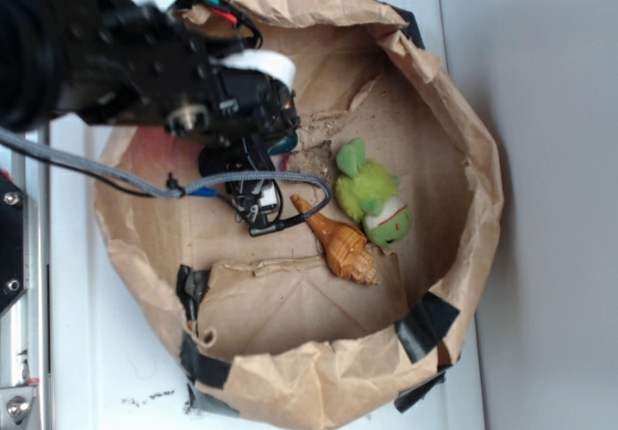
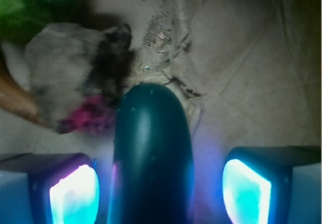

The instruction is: Grab the plastic pickle.

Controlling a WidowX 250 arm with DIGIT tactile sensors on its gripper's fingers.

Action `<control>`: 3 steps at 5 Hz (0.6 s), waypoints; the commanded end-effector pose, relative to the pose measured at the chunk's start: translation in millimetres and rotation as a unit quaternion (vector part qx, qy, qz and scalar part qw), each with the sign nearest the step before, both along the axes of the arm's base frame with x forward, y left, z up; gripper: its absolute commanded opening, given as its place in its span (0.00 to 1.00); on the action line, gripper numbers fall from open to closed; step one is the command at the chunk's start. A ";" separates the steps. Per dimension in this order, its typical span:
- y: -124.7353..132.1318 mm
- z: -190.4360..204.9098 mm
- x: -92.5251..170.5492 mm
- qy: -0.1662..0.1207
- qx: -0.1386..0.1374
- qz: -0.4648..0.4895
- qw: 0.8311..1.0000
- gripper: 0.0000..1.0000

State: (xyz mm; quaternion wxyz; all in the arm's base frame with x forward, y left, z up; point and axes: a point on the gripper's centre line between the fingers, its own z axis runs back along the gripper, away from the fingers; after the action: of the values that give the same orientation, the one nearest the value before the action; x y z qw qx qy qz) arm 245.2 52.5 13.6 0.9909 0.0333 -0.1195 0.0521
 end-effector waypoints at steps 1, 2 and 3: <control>-1.8 -5.6 3.4 -0.017 0.013 0.013 1.000 0.00; -4.0 -1.8 2.1 -0.025 0.006 0.014 1.000 0.00; -14.7 16.4 -23.2 -0.029 -0.011 0.015 0.999 0.00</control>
State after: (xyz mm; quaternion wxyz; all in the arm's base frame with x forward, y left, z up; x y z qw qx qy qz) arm 217.3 36.8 22.4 0.9887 0.0216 -0.1268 0.0765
